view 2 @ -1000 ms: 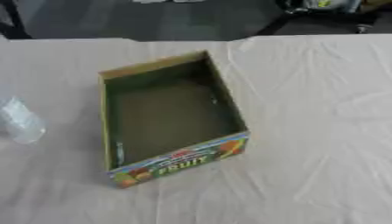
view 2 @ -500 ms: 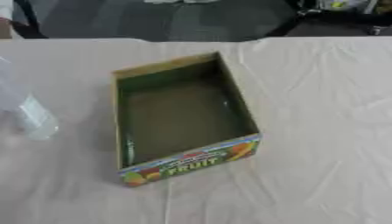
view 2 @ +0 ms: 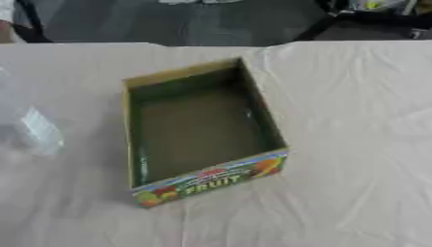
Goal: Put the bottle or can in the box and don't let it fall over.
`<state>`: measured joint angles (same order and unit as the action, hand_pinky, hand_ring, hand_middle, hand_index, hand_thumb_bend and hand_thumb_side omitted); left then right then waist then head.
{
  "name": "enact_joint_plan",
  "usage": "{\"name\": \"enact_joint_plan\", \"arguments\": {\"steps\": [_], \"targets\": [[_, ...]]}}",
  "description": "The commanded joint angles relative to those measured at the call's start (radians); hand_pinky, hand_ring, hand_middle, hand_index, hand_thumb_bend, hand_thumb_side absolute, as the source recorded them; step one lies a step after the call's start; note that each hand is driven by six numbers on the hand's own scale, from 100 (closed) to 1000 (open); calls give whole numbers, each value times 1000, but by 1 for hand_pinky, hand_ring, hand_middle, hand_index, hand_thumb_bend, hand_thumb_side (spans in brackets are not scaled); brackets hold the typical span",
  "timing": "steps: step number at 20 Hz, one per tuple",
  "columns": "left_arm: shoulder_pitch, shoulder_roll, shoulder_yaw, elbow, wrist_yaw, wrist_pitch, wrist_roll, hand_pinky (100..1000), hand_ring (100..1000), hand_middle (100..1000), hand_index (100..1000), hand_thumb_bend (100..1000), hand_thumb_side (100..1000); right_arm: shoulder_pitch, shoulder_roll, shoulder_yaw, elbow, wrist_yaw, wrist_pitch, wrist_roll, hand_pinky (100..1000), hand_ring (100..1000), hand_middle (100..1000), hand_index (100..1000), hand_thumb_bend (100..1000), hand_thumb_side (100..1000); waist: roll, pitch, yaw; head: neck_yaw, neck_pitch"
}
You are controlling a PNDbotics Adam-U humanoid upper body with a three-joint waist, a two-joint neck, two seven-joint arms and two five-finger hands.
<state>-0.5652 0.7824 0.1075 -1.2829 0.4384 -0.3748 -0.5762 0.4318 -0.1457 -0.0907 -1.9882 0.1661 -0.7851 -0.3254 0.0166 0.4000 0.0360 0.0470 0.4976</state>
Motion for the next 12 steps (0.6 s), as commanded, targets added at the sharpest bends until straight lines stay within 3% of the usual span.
{"name": "enact_joint_plan", "arguments": {"steps": [1,12], "targets": [[-14,24,3,-17,-1,-7,-3,1000,1000,1000,809,545,379,3,-8,2,-12,9,5,-3,1000,1000,1000,1000,100,470,4,-13,1,1,-3],[-21,29,4,-8,-2,14,30,1000,1000,1000,810,543,368,7,-7,4,-12,13,7,-4,1000,1000,1000,1000,100,470,0,-17,7,12,1]]}}
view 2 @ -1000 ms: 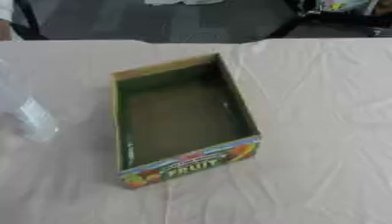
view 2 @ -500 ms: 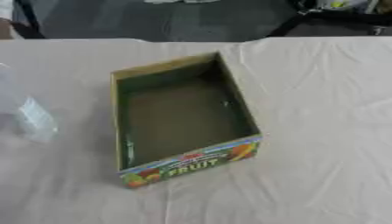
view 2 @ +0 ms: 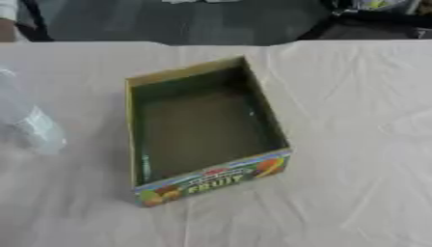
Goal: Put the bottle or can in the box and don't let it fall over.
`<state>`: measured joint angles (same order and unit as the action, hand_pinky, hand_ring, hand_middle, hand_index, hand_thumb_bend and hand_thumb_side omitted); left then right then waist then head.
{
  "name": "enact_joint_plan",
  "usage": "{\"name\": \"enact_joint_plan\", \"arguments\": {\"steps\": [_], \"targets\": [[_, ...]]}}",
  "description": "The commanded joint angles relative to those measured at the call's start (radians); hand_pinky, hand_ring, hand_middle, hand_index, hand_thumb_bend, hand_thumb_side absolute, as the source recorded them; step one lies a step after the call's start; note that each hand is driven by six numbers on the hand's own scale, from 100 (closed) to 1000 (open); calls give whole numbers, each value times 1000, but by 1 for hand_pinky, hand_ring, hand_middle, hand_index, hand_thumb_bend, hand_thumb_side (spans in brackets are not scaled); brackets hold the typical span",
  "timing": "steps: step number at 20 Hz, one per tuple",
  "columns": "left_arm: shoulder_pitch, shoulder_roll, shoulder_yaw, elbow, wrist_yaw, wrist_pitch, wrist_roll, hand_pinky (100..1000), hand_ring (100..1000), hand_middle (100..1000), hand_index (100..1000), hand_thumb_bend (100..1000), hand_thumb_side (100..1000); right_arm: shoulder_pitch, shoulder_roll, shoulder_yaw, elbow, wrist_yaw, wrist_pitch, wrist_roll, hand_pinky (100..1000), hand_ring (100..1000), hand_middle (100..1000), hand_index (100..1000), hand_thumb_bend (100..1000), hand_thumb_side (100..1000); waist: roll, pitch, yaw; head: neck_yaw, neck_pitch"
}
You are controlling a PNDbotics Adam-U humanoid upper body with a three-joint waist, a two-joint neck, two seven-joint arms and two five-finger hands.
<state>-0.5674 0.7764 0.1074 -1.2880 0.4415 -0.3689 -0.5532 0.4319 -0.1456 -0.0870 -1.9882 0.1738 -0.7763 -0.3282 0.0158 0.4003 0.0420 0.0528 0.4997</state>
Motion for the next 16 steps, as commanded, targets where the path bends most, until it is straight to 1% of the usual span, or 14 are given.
{"name": "enact_joint_plan", "arguments": {"steps": [1,5,11,16], "targets": [[-23,34,3,2,-11,11,9,1000,1000,1000,810,545,368,7,-7,1,-12,5,-2,0,1000,1000,1000,1000,100,470,1,-17,1,8,-2],[-37,30,-1,21,-32,9,21,1000,1000,1000,818,546,372,7,-6,3,-12,6,-9,2,1000,1000,1000,1000,100,470,-2,-16,-2,11,-4],[-53,22,-6,42,-64,2,30,1000,1000,1000,840,547,375,1,-1,5,-12,10,-1,4,1000,1000,1000,1000,100,470,-2,-9,-4,15,-6],[-66,15,-11,57,-89,5,26,1000,1000,1000,863,552,401,-5,0,8,-12,13,2,7,1000,1000,1000,1000,100,470,-3,-4,-8,19,-9]]}}
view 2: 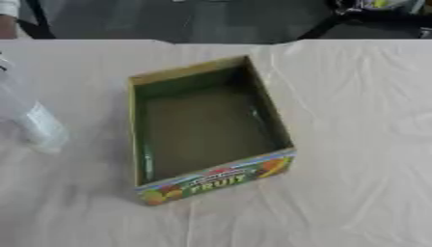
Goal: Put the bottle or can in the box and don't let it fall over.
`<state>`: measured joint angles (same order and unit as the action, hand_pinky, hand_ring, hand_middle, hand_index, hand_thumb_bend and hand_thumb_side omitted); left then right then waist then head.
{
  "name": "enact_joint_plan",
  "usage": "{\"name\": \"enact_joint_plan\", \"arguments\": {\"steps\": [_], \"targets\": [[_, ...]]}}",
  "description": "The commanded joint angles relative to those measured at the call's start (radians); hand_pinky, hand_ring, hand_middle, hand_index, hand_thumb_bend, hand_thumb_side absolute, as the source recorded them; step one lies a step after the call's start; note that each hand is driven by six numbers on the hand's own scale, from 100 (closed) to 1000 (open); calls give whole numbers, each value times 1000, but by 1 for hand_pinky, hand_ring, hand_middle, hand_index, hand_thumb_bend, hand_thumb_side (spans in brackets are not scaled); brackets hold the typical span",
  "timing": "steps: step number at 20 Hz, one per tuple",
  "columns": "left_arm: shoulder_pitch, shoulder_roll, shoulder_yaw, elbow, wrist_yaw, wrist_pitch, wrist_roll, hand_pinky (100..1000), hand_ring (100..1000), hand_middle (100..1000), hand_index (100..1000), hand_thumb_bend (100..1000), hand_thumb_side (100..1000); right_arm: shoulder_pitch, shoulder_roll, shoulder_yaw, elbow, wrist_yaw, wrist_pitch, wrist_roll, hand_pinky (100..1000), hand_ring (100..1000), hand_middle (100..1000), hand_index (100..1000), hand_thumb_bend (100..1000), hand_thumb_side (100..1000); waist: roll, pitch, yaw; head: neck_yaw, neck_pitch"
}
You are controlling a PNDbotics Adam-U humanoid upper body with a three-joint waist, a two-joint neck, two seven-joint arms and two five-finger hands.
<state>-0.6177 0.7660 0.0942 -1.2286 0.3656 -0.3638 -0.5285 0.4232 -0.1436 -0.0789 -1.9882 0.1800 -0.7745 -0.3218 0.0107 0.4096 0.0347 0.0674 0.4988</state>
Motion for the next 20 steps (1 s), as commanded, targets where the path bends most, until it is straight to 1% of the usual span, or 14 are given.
{"name": "enact_joint_plan", "arguments": {"steps": [1,12,20], "targets": [[-17,25,1,-1,-17,1,-1,1000,1000,1000,863,552,403,3,-1,0,-12,7,2,1,1000,1000,1000,1000,100,470,2,-12,-1,5,-8],[-43,16,-6,16,-39,28,-3,1000,1000,1000,822,561,421,-6,4,4,-12,16,16,6,1000,1000,1000,1000,100,470,4,-6,-6,15,-16],[-57,6,-12,17,-49,36,-22,1000,1000,1000,800,566,427,-11,7,5,-12,20,25,7,1000,1000,1000,1000,100,470,5,-2,-9,19,-14]]}}
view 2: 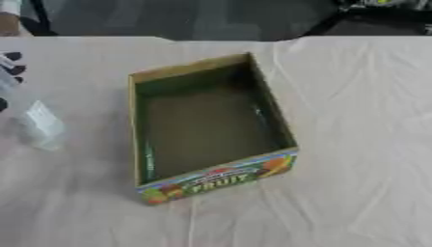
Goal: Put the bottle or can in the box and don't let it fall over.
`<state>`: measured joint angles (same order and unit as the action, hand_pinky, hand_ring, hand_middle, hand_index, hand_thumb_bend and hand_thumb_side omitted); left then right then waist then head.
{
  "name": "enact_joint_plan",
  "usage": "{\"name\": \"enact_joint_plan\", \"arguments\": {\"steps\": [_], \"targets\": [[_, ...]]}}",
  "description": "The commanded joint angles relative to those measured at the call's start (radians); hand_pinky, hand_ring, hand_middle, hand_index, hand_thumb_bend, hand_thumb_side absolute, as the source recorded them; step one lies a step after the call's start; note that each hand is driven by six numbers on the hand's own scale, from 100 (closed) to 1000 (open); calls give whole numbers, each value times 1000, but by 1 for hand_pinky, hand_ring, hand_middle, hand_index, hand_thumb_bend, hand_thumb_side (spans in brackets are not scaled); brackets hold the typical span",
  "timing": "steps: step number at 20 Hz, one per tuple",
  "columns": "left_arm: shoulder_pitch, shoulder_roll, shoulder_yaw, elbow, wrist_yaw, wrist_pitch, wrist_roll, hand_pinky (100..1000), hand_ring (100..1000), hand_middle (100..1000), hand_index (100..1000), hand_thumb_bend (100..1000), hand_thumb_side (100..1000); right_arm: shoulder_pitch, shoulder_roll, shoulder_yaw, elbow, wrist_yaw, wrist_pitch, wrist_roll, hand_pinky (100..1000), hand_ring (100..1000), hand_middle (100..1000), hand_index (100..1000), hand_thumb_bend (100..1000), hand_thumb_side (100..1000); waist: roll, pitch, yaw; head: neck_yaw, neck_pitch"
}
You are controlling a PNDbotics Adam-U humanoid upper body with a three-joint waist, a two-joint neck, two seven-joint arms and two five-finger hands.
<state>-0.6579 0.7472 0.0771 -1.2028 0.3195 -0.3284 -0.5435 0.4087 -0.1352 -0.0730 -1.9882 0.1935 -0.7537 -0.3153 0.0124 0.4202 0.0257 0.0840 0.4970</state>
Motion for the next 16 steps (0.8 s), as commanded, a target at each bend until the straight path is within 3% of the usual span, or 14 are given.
{"name": "enact_joint_plan", "arguments": {"steps": [1,16], "targets": [[-17,25,5,-9,-3,1,-8,1000,1000,1000,800,566,427,3,-2,-1,-12,6,4,0,1000,1000,1000,1000,100,470,3,-13,0,2,-12],[-46,10,-13,-8,-13,15,-44,1000,1000,1000,718,554,432,-3,-4,0,-12,-3,13,6,1000,1000,1000,1000,100,470,6,-9,-8,9,-12]]}}
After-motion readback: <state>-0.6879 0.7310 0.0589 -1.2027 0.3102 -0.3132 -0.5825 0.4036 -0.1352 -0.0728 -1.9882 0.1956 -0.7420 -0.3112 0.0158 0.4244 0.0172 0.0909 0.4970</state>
